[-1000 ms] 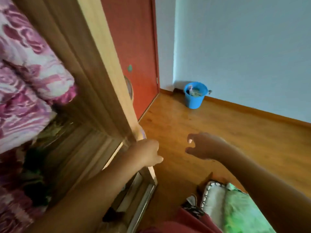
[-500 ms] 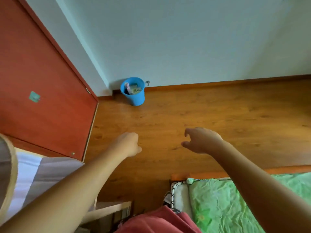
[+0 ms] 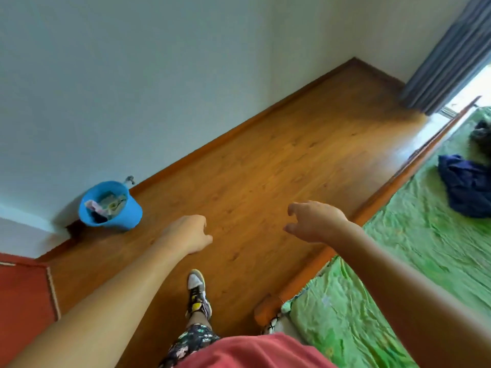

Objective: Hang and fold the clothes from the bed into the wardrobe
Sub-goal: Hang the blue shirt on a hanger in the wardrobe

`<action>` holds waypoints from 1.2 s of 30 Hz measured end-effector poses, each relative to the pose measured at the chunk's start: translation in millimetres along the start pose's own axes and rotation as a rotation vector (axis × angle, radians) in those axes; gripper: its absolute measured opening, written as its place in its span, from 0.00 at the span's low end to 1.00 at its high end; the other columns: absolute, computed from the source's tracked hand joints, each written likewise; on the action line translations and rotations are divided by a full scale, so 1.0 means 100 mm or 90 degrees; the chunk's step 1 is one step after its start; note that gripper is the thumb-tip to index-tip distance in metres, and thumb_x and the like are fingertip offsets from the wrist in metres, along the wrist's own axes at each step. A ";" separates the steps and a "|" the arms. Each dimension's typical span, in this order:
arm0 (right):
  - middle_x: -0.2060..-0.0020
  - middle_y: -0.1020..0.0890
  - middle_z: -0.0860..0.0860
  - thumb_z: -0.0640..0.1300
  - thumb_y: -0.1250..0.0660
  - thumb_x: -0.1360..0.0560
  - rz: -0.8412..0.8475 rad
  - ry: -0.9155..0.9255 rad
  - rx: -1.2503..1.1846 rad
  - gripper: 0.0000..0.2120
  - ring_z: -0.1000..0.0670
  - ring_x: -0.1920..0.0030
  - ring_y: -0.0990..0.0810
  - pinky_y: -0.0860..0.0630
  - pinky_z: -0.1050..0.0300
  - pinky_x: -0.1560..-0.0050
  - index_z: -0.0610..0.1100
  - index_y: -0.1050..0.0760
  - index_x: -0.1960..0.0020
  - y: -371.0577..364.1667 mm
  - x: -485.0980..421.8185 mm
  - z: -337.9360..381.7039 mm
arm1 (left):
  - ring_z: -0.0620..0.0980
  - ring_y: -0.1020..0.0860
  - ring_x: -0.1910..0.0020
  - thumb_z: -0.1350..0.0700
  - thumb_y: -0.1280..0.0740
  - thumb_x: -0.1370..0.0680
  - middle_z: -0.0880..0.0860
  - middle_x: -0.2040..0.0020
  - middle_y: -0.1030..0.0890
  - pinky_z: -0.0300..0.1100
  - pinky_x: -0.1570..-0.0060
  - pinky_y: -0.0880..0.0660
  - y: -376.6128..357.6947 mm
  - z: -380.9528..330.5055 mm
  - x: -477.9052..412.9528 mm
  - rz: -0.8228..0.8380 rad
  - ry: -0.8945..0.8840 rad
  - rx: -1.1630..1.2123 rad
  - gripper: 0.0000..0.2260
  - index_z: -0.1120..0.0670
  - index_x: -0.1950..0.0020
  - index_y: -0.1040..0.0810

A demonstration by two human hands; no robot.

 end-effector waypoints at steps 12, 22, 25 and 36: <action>0.53 0.24 0.55 0.66 0.38 0.23 -0.157 -0.204 -0.105 0.23 0.50 0.56 0.23 0.21 0.53 0.60 0.55 0.29 0.34 1.11 -1.02 0.17 | 0.48 0.21 0.46 0.43 0.36 0.20 0.47 0.39 0.21 0.37 0.59 0.29 1.90 0.10 -1.70 -0.097 -0.243 -0.140 0.16 0.47 0.34 0.26; 0.55 0.25 0.56 0.66 0.38 0.24 -0.304 -0.364 -0.145 0.20 0.53 0.59 0.23 0.26 0.58 0.67 0.56 0.27 0.38 1.93 -0.88 -0.85 | 0.51 0.20 0.44 0.42 0.35 0.21 0.48 0.38 0.21 0.45 0.49 0.20 3.07 -1.58 -2.33 -0.189 -0.441 -0.183 0.18 0.46 0.33 0.27; 0.52 0.23 0.54 0.65 0.37 0.23 -0.333 -0.406 -0.157 0.20 0.53 0.57 0.22 0.19 0.54 0.59 0.55 0.28 0.36 2.12 -0.80 -1.41 | 0.52 0.20 0.43 0.42 0.34 0.21 0.48 0.37 0.21 0.47 0.47 0.19 3.29 -2.35 -2.38 -0.222 -0.500 -0.185 0.19 0.46 0.32 0.27; 0.46 0.21 0.52 0.68 0.41 0.23 -0.384 -0.504 -0.154 0.21 0.47 0.47 0.22 0.21 0.48 0.50 0.57 0.29 0.37 3.06 -0.57 -3.65 | 0.50 0.21 0.43 0.44 0.34 0.20 0.49 0.38 0.21 0.42 0.51 0.24 3.94 -5.19 -2.52 -0.275 -0.641 -0.178 0.20 0.48 0.31 0.26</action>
Point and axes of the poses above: each hand's wrist, its own x-axis away from the middle knuckle, its own y-axis out of the back of the hand, z = x × y, the point moved 10 cm from there along -x, towards the middle knuckle
